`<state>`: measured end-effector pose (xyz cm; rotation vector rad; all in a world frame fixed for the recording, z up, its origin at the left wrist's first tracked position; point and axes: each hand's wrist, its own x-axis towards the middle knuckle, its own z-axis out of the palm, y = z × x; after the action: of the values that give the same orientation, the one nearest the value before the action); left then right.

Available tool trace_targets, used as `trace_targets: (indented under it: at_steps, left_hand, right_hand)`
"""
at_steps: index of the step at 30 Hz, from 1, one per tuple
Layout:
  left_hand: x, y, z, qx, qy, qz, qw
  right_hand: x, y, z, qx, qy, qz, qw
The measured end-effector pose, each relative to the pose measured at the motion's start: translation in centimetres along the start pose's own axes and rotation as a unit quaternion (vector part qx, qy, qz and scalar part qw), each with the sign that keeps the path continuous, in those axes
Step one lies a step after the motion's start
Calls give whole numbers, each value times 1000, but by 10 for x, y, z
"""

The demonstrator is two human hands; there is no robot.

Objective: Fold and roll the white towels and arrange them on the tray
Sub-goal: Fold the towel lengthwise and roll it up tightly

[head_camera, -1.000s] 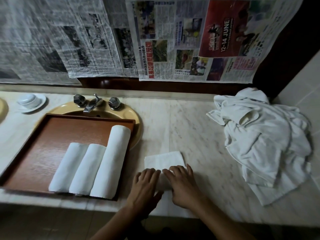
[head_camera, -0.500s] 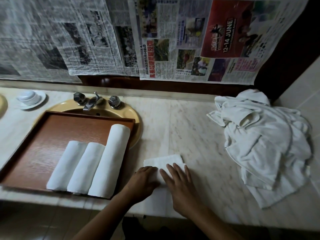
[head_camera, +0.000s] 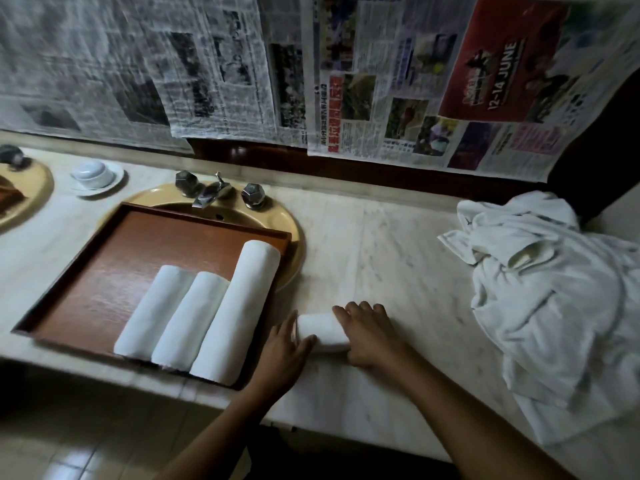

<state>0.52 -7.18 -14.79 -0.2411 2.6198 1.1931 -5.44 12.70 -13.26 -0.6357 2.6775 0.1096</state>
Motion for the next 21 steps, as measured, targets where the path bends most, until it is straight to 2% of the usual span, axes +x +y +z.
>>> trace_targets:
  at_steps: [2, 4, 7, 9, 13, 18, 21]
  left_hand:
    - [1, -1, 2, -24, 16, -58, 998]
    - [-1, 0, 4, -89, -5, -132, 987]
    - [-8, 7, 7, -306, -63, -210, 927]
    - [-11, 11, 9, -391, -76, -205, 894]
    - [-12, 20, 13, -441, -61, -166, 880]
    - [-17, 39, -1, -427, -22, -110, 897]
    - [-22, 40, -21, -413, -12, -46, 909]
  right_hand:
    - [8, 2, -5, 2, -9, 0, 1000]
    - [13, 4, -9, 11, -13, 2, 1000]
    - [11, 6, -9, 40, -7, 11, 999]
    - [3, 6, -5, 63, 2, 19, 998]
    - [-24, -5, 6, 93, 14, 28, 995]
    - [-52, -17, 7, 101, 115, 20, 988]
    - [-63, -19, -3, 217, 170, 27, 961]
